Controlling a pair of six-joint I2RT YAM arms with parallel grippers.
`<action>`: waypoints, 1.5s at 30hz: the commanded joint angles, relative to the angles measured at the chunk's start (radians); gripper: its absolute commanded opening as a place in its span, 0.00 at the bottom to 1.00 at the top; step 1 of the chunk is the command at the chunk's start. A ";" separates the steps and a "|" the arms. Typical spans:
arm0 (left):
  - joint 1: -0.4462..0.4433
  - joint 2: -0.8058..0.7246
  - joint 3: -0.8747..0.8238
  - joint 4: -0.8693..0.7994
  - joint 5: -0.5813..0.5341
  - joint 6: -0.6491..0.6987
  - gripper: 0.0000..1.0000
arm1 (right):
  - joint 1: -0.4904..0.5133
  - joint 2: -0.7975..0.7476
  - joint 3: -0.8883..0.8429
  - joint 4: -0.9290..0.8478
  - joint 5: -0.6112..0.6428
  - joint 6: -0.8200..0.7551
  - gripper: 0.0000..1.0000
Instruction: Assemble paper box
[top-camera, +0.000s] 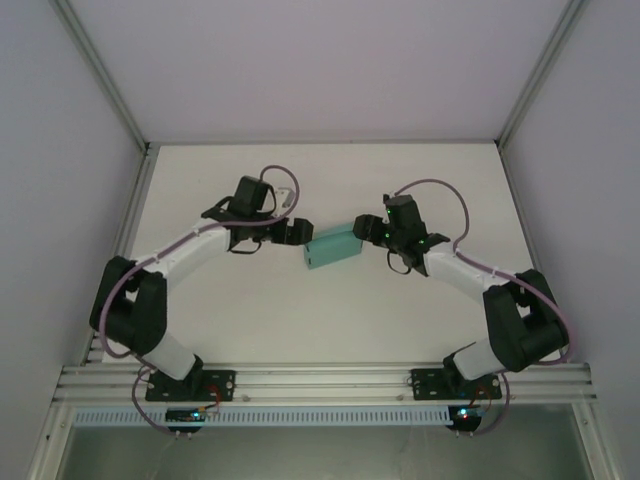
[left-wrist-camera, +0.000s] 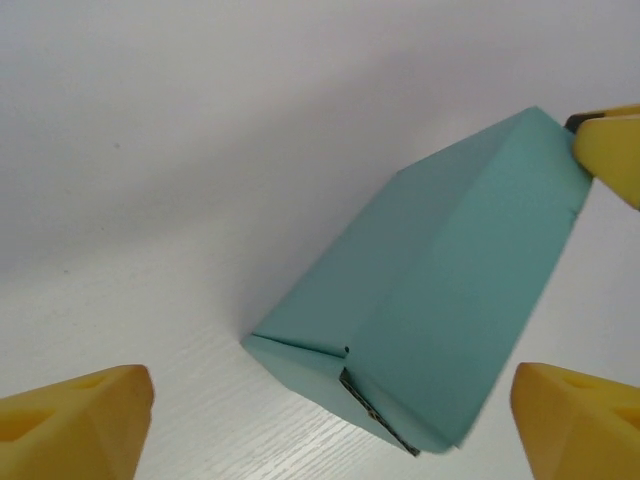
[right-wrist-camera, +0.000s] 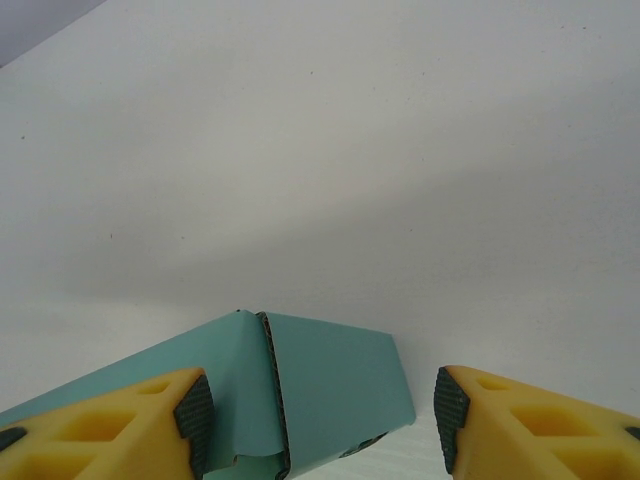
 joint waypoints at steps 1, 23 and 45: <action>0.020 0.031 -0.044 0.057 0.088 -0.052 0.85 | -0.004 0.063 -0.074 -0.185 0.023 0.004 0.62; 0.081 0.174 -0.299 0.344 0.242 -0.200 0.00 | -0.034 0.096 -0.284 0.101 -0.112 0.031 0.03; 0.077 0.027 0.076 0.030 -0.007 0.005 1.00 | -0.042 -0.024 0.188 -0.231 -0.125 -0.176 0.31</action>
